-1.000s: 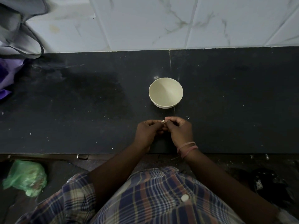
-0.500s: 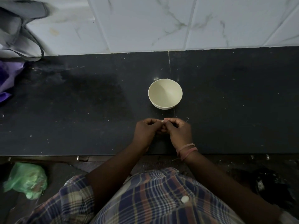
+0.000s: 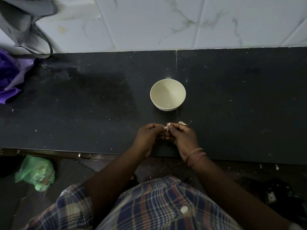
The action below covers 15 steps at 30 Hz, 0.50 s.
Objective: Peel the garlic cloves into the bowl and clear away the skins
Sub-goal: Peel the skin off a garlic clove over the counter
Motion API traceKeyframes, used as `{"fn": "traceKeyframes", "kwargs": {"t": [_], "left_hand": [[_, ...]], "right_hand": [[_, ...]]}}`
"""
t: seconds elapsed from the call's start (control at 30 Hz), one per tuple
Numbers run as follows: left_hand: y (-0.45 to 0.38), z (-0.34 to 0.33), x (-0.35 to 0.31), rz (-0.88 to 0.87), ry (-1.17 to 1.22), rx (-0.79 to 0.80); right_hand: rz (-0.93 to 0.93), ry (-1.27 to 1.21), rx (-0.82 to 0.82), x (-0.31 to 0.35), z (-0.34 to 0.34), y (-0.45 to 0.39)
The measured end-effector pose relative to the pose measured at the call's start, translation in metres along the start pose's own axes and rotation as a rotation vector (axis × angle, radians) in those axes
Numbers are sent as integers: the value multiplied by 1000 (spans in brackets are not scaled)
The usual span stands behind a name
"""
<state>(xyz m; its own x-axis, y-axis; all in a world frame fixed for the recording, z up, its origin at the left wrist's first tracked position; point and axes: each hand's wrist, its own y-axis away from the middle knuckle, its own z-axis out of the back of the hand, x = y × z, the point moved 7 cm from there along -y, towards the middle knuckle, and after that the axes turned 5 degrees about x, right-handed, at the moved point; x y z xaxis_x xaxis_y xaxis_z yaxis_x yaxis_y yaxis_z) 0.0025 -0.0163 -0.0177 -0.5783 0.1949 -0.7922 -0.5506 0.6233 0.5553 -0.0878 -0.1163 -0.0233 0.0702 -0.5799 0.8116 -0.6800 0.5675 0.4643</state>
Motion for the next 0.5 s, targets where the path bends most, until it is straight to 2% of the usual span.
{"fn": "traceKeyframes", "kwargs": {"t": [0.1,0.2,0.33,0.43,0.5], "left_hand": [[3,3,9,20,7,-73],[1,18,17,45,0,-146],[-7,31,8,56,-213,-175],[-15,35,-5,22,-423,-193],[-20,37,-5,23,-459,-179]], "right_hand": [[-117,-196,-32,-8,4,-1],[-146,-230,-60,-10,8,-4],[-47,-57,-100,-9,3,-7],[41,223,-136,-8,1,-5],[92,385,-171,-8,1,-3]]}}
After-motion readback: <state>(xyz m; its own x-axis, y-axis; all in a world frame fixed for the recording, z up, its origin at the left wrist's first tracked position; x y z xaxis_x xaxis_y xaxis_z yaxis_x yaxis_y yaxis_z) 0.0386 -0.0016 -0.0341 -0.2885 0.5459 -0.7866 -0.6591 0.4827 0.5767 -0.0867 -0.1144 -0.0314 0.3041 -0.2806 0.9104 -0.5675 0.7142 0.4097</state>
